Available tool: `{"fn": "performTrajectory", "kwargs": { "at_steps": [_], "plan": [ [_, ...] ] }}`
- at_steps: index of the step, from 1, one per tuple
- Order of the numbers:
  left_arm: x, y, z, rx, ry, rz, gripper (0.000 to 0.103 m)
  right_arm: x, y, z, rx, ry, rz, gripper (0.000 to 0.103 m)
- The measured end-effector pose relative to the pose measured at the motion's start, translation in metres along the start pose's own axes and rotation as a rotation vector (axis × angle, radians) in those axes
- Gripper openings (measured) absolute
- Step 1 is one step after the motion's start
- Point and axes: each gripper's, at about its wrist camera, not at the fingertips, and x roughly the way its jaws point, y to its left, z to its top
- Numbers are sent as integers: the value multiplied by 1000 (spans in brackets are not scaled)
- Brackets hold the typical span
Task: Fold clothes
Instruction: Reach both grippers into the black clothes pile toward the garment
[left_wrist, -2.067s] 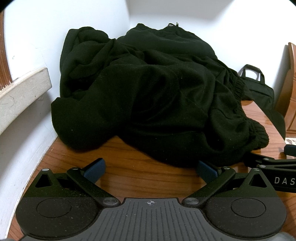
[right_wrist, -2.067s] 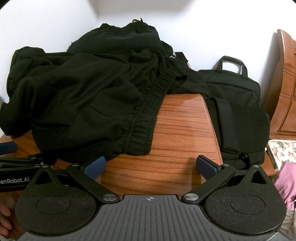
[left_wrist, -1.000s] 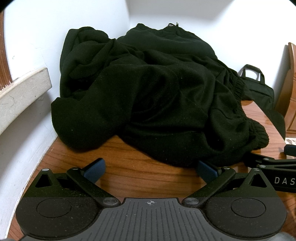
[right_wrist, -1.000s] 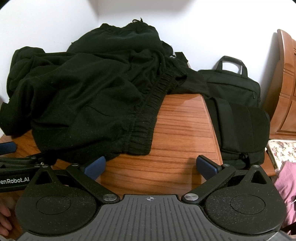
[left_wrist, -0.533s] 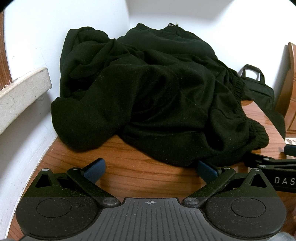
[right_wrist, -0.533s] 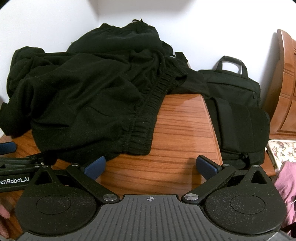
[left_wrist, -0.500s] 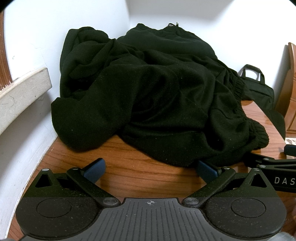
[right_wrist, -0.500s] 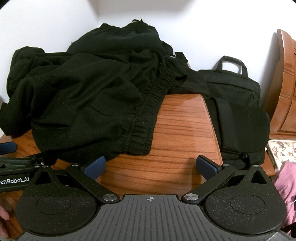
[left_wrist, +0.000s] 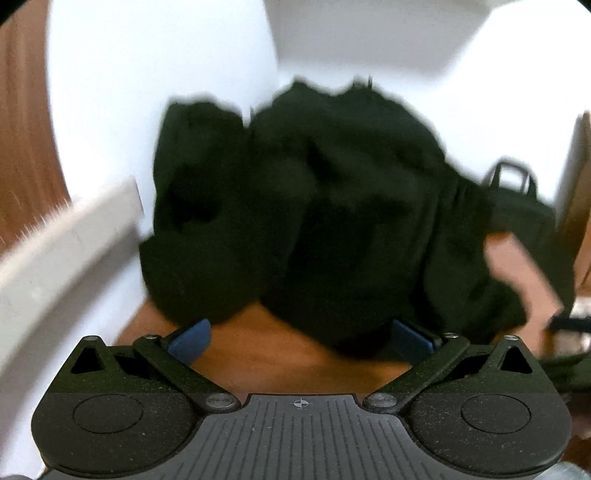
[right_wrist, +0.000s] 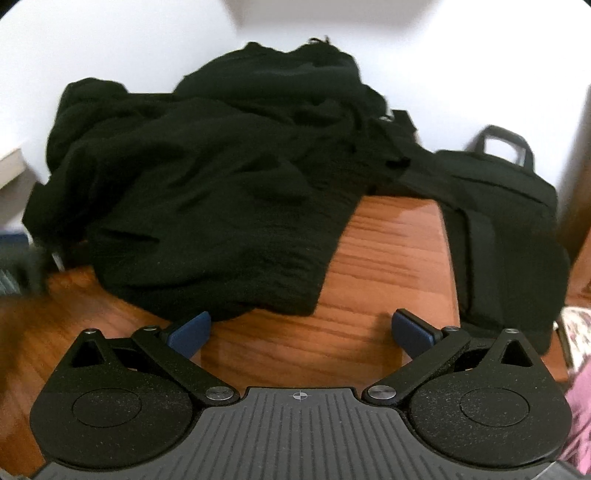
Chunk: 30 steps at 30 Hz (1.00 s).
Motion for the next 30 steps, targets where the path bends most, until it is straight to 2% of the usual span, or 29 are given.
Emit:
{"fn": "performTrajectory", "kwargs": {
  "at_steps": [7,11,19,24,27,30],
  "plan": [
    [-30,-15,17,-25,-149,-14,103,0,1,0,-4,1,0,103],
    [-34,-19,19,-1,-151,-10,103,0,2,0,1,0,-6,103],
    [-35,-16,15,-27,-150,-24,103,3,5,1,-9,1,3,103],
    [-36,-13,13,-38,-164,-39,103,0,7,3,-259,34,307,103],
    [-35,-13,11,-38,-168,-46,103,4,-3,14,-254,80,366,103],
    [-34,-13,10,-33,-162,-59,103,8,-31,31,-177,108,490,103]
  ]
}}
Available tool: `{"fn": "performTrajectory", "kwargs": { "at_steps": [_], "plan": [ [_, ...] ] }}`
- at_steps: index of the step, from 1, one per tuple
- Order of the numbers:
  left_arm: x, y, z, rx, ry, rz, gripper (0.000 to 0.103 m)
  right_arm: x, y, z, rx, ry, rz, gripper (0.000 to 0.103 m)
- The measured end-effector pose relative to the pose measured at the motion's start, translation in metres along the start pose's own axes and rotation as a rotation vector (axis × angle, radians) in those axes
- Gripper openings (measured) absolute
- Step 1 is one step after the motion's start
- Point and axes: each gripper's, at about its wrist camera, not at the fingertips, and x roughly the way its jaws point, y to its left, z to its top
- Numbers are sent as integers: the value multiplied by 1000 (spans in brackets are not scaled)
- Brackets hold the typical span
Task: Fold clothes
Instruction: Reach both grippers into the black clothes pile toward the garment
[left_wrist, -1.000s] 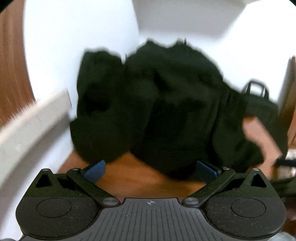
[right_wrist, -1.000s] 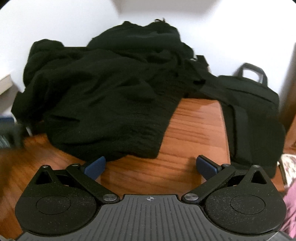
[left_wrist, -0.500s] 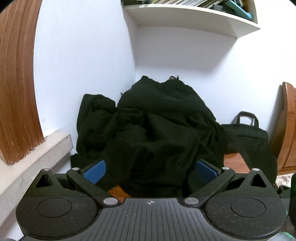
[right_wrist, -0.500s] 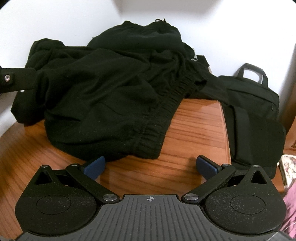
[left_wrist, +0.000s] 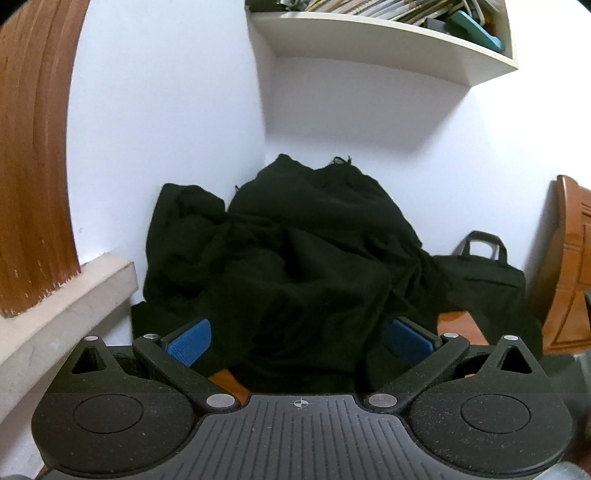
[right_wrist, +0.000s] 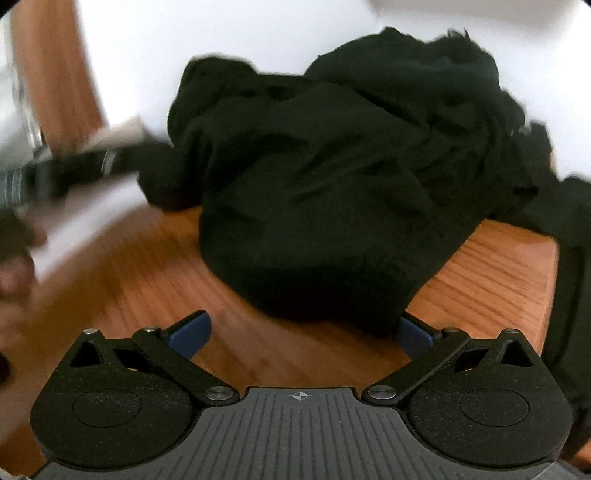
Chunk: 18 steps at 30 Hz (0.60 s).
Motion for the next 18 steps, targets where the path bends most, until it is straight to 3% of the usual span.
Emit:
{"fn": "performTrajectory", "kwargs": {
  "at_steps": [2,3,9,13,17,18],
  "plan": [
    [0,-3,0,16,4,5,103,-10,-15,11,-16,-23,108,103],
    [-1,-5,0,27,5,9,103,-14,-22,19,-46,-33,113,103],
    [4,-25,-1,-8,46,23,103,-28,-68,77,-270,-118,35,103],
    [12,-47,1,-6,74,59,103,-16,-104,105,-334,-130,75,103],
    [25,-75,2,2,82,98,92,-6,-134,119,-337,-161,165,100],
    [29,-82,1,4,85,107,88,-2,-139,121,-343,-160,181,93]
  ]
}}
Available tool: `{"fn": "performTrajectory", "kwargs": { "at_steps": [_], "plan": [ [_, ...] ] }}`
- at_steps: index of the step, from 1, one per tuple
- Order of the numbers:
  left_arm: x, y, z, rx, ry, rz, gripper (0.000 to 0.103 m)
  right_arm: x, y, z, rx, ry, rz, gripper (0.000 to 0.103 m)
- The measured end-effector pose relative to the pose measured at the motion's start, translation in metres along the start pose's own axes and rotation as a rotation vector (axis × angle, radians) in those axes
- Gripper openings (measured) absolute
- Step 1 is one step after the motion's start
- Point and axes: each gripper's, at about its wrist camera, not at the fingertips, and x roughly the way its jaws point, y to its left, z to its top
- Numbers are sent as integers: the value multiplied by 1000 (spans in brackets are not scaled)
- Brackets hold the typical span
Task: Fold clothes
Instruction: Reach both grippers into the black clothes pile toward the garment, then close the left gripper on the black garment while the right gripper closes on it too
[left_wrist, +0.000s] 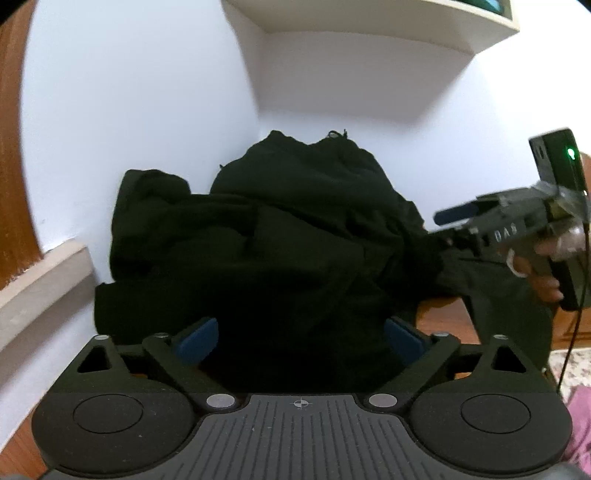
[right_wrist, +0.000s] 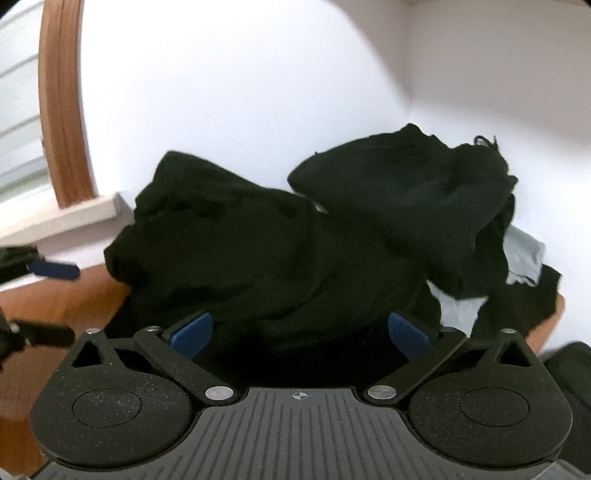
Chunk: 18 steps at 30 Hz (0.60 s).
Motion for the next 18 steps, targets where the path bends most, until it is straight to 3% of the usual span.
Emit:
{"fn": "performTrajectory", "kwargs": {
  "at_steps": [2,5,9,13,18],
  "plan": [
    [8,-14,-1,1,9,13,86,6,-12,0,-18,0,28,87],
    [19,-33,-5,-2,27,32,68,13,-25,0,-65,7,57,67],
    [25,-59,-11,33,47,41,45,17,-41,-5,-92,28,69,58],
    [34,-81,-16,72,77,44,41,12,-52,-15,-143,27,29,43],
    [47,-99,-23,148,133,105,48,1,-65,-34,-169,43,30,42]
  ]
}}
